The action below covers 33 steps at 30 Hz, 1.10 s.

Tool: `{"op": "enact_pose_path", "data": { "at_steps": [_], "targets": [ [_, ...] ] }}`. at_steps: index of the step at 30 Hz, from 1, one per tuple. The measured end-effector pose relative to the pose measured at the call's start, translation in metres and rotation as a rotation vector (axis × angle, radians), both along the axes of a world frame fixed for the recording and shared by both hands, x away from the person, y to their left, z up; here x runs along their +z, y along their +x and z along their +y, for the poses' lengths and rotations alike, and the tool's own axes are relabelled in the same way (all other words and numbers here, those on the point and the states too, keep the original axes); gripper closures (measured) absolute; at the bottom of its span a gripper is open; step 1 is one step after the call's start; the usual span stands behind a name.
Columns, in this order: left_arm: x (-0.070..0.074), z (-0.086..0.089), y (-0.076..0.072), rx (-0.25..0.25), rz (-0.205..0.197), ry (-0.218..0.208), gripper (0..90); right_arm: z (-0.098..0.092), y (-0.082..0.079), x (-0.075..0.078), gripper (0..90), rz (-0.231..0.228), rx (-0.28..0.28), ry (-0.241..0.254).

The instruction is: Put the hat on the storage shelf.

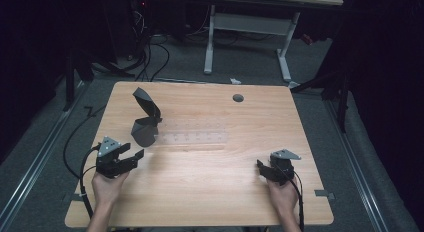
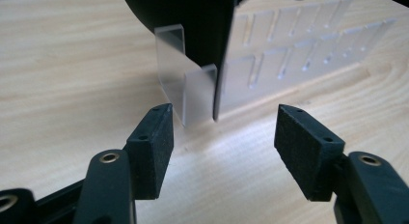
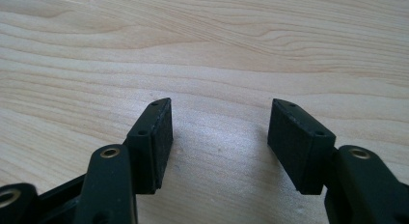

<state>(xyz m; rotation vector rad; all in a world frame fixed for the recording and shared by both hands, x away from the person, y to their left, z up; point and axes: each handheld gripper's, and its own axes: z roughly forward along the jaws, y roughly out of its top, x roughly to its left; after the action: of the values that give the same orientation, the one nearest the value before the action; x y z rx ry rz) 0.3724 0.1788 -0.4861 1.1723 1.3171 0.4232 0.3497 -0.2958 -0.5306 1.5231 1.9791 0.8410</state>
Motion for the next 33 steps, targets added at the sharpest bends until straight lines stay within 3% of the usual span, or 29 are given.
{"op": "enact_pose_path", "data": {
  "at_steps": [7, 12, 33],
  "targets": [
    [-0.015, -0.004, -0.009, -0.006, 0.038, -0.022, 39.3, 0.000, 0.000, 0.000, 42.0, 0.001, 0.000, 0.000],
    [-0.023, -0.010, -0.011, -0.011, 0.056, -0.015, 39.1, 0.000, 0.000, 0.000, 42.0, 0.001, 0.000, 0.001],
    [-0.055, -0.031, -0.009, -0.019, 0.095, 0.139, 37.9, 0.000, 0.000, 0.000, 41.7, -0.002, 0.003, -0.002]
  ]
}}
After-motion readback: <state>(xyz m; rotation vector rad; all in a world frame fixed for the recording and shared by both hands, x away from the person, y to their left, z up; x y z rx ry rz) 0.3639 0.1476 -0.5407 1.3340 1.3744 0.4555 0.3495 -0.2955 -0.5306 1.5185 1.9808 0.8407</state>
